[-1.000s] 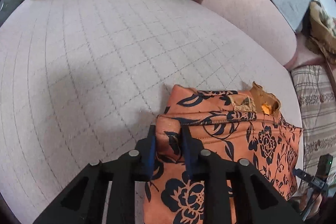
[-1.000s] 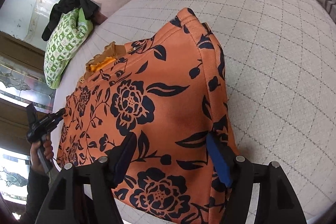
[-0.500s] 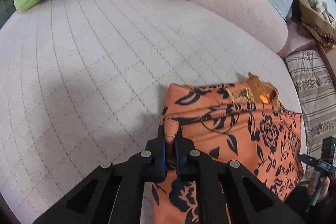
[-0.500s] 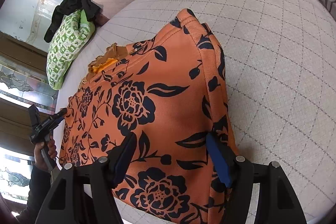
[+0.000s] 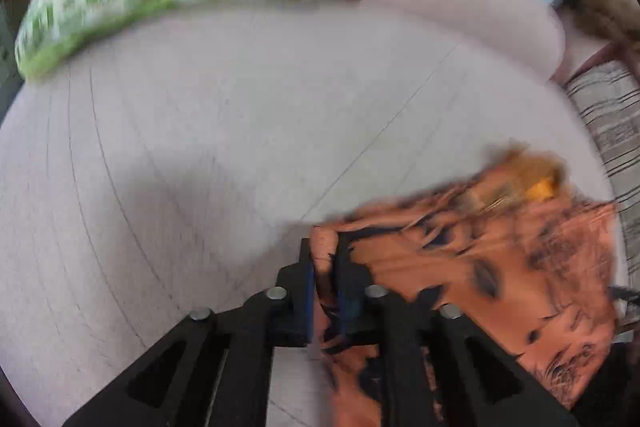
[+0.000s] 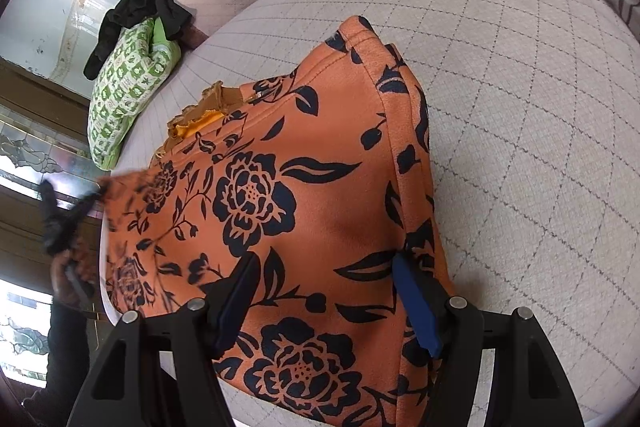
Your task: Fold small clothes
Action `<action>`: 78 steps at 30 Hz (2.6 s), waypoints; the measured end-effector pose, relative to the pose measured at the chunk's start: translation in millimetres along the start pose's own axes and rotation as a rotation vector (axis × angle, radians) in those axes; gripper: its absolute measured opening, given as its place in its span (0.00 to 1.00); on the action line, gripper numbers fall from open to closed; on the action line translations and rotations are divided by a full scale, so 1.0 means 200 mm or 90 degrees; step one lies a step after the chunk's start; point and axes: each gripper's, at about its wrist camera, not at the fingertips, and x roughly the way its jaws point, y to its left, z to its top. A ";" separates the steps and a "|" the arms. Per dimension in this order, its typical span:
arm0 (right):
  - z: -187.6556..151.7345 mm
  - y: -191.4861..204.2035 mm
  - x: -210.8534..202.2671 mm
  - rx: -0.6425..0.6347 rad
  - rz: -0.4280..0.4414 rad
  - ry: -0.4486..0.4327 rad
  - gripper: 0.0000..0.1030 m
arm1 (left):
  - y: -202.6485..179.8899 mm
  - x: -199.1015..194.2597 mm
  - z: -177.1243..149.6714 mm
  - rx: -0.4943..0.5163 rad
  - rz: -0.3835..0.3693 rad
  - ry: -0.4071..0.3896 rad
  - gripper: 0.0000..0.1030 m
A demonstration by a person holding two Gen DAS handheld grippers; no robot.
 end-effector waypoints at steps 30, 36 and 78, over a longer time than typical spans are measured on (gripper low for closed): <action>0.53 0.06 0.20 0.018 0.036 0.004 0.75 | -0.57 -0.31 -0.56 0.112 -0.016 -0.036 0.49; 0.48 -0.20 0.01 0.130 0.053 -0.056 0.61 | -0.57 -0.36 -0.53 0.086 -0.029 -0.049 0.49; -0.11 -0.14 -0.11 0.016 -0.005 -0.042 0.73 | -0.95 -0.38 -0.59 0.062 0.046 -0.081 0.55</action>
